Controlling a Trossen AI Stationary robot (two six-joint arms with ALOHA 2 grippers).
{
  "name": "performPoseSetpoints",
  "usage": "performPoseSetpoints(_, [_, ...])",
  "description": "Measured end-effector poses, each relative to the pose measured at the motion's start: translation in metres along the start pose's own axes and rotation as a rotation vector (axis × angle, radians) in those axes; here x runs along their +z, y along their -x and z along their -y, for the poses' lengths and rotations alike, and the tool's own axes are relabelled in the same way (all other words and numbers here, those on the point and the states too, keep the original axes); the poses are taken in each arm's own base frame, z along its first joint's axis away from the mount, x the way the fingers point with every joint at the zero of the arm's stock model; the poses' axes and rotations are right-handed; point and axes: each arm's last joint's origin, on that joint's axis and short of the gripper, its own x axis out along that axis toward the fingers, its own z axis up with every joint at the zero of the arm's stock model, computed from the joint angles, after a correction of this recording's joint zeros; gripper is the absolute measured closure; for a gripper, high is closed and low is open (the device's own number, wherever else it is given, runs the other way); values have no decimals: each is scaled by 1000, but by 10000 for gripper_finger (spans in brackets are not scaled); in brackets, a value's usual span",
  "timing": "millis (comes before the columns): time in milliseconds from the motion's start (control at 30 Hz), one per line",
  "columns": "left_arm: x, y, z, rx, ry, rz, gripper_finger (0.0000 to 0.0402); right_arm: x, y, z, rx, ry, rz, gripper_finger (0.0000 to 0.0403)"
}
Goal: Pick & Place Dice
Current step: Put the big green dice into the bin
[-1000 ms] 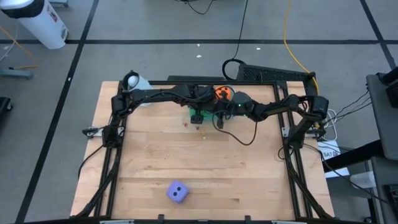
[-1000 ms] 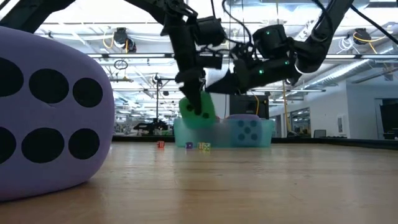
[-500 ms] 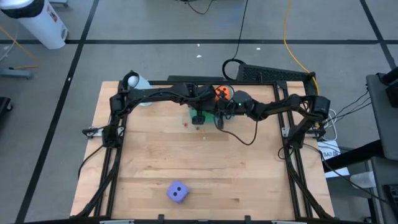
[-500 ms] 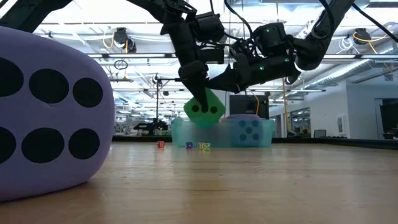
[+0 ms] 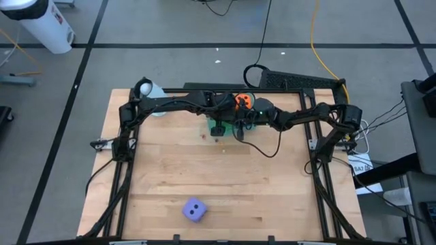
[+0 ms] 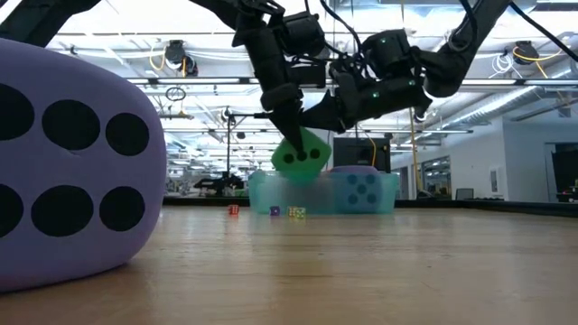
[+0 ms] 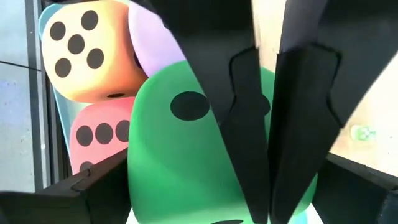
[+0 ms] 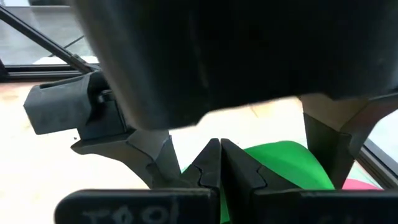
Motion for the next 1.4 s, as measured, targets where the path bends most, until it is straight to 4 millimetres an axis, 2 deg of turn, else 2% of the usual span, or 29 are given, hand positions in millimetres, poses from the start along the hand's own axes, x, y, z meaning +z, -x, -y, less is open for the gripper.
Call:
performPoseSetpoints(167, [1, 0, 1, -5, 10, 10, 2, -6, 0, -1, 7, -19, -55, 399])
performPoseSetpoints(767, [-2, 2, 0, -18, 59, -11, 2, -8, 0, -1, 16, -25, -78, 399])
performPoseSetpoints(933, [-2, 9, 0, -9, 61, -12, 2, -8, 0, -2, 24, -24, -71, 399])
performPoseSetpoints(1133, [-1, 36, -2, 20, 43, 27, 2, 12, 7, -8, 26, 3, 29, 399])
performPoseSetpoints(1200, [1, 32, -3, 22, 37, 33, 2, 18, 11, -10, 14, 11, 49, 399])
performPoseSetpoints(1300, [0, 14, 0, -12, 13, 14, 2, 26, 20, -11, 12, 18, 58, 399])
performPoseSetpoints(1400, [0, 17, -1, -10, 15, 24, 2, 29, 25, -11, 18, 13, 47, 399])
